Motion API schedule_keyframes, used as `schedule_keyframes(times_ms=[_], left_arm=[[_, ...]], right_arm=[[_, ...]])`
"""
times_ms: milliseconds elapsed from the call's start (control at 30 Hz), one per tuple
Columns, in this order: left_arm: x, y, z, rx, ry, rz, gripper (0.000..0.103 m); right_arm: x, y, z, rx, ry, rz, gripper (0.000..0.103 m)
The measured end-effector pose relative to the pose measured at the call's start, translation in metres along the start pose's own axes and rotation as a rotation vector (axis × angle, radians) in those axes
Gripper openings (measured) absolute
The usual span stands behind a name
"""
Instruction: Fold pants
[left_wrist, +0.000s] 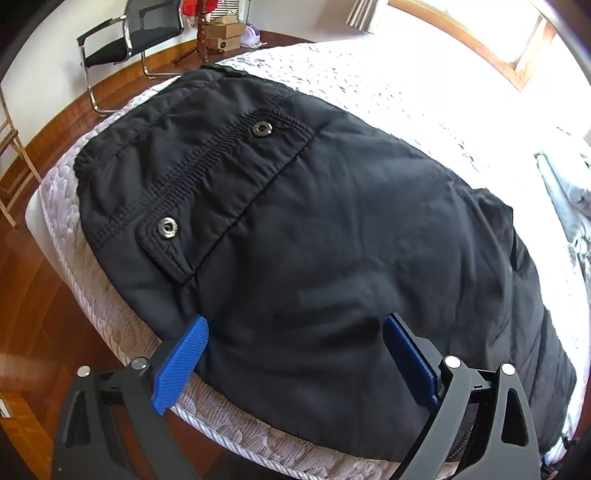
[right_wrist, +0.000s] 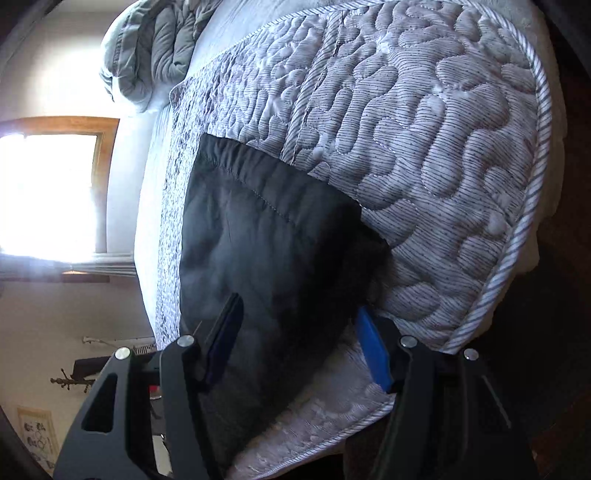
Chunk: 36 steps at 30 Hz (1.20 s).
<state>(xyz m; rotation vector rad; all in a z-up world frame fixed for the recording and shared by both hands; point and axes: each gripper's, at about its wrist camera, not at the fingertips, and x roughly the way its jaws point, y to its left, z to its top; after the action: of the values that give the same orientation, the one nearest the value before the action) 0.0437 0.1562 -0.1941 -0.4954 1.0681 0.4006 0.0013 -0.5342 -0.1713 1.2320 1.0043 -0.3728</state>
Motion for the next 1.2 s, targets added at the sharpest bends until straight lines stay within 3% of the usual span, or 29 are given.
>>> schedule_keyframes(times_ms=[167,367,500,733,833,933,1067,1200], left_arm=[[-0.012,0.008,-0.001,-0.036,-0.011,-0.024,0.096],[-0.006,0.011,0.0,0.008,0.006,-0.006,0.096],[-0.001,0.008,0.002,0.013,0.004,0.017,0.096],[0.007,-0.01,-0.001,0.018,0.004,0.041,0.098],[0.011,-0.025,-0.001,0.031,0.025,0.004,0.098],[0.014,-0.041,-0.003,0.058,0.042,-0.025,0.098],[0.02,-0.062,-0.006,0.106,0.045,-0.013,0.099],[0.014,-0.058,-0.002,0.083,0.039,-0.036,0.099]], right_arm=[[0.005,0.002,0.006,0.069,-0.027,0.009,0.048],[0.016,0.018,0.015,0.001,-0.029,-0.05,0.023],[0.012,0.029,0.017,-0.046,-0.041,-0.024,0.014],[-0.006,0.043,0.028,-0.075,-0.059,0.031,0.012],[-0.02,0.047,0.035,-0.106,-0.104,0.015,0.011],[-0.028,0.04,0.042,-0.098,-0.139,-0.018,0.011],[-0.027,0.017,0.043,-0.082,-0.143,-0.132,0.011],[-0.025,0.009,0.038,-0.083,-0.14,-0.162,0.012]])
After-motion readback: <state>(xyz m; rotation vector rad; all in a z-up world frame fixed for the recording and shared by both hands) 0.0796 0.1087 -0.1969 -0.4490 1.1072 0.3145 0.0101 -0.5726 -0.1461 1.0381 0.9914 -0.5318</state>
